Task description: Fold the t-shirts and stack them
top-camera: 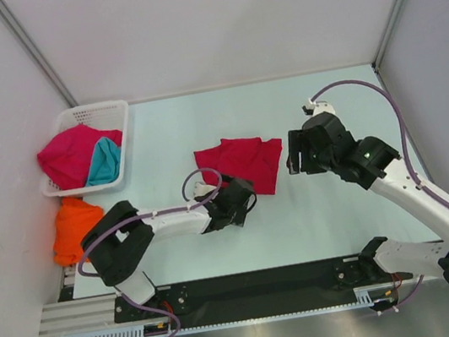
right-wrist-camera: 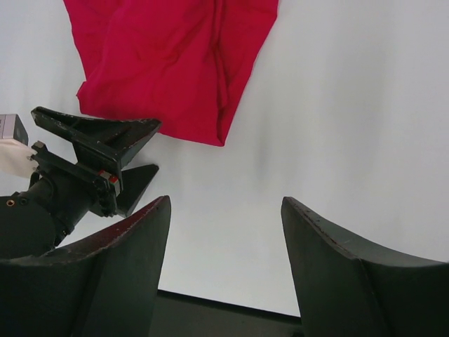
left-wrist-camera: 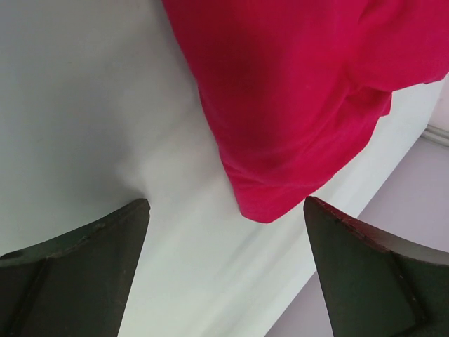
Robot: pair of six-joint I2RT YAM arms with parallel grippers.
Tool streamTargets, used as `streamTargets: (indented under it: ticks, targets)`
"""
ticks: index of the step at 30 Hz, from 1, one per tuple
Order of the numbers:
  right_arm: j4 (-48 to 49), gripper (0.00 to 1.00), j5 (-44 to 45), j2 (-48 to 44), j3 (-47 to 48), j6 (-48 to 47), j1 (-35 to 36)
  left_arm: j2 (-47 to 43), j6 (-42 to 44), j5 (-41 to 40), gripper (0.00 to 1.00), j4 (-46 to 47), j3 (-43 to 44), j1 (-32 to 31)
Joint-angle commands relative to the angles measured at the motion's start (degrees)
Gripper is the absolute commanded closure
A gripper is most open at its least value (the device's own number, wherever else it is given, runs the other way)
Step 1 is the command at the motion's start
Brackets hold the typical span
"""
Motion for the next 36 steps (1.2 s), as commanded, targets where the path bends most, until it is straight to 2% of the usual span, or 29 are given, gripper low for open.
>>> streamTargets:
  ticks: [1, 7, 18, 27, 29, 30, 31, 32, 33, 34, 35, 36]
  targets:
    - [1.18, 0.3, -0.63, 0.03, 0.37, -1.68, -1.44, 3.01, -9.13, -2.26, 0.0, 0.9, -1.27, 0.09]
    - [1.97, 0.3, -1.69, 2.58, 0.72, -2.39, -2.76, 7.59, -11.42, -0.06, 0.0, 7.24, -2.68, 0.88]
    - [3.38, 0.3, -4.06, 7.42, 1.77, -5.02, -7.85, 15.32, -9.23, 0.29, 0.0, 9.6, 4.44, 4.47]
    - [4.35, 0.3, -7.05, 8.12, 1.51, -5.02, -11.11, 13.92, -5.19, 0.47, 0.0, 11.63, -0.3, 10.71]
    - [4.0, 0.3, -7.23, 8.3, 1.69, -5.29, -11.28, 13.83, -2.56, 1.43, 0.01, 15.3, -1.7, 12.12]
    - [3.65, 0.3, -7.14, 8.3, 1.77, -5.38, -11.46, 13.75, -1.5, 2.74, 0.04, 17.59, -2.67, 13.69]
    - [3.56, 0.3, -7.14, 7.86, 1.77, -5.38, -11.55, 13.66, -0.27, 3.45, 0.18, 20.66, -3.98, 14.58]
    - [3.3, 0.3, -7.31, 7.6, 1.77, -5.46, -11.72, 13.74, 2.09, 4.15, 0.26, 27.82, -6.69, 15.37]
    - [2.95, 0.3, -7.4, 7.24, 1.77, -5.55, -11.9, 14.18, 3.68, 6.51, 0.39, 31.55, -8.03, 17.47]
    - [2.68, 0.3, -7.4, 6.89, 1.86, -5.55, -12.16, 14.53, 5.26, 7.92, 0.77, 35.07, -9.17, 18.71]
    - [2.42, 0.3, -7.66, 6.02, 2.3, -5.64, -12.08, 14.88, 6.23, 9.77, 0.98, 39.19, -10.57, 19.76]
    - [1.54, 0.31, -7.75, 5.49, 2.65, -5.55, -12.16, 15.23, 6.68, 11.44, 1.0, 40.02, -10.94, 21.86]
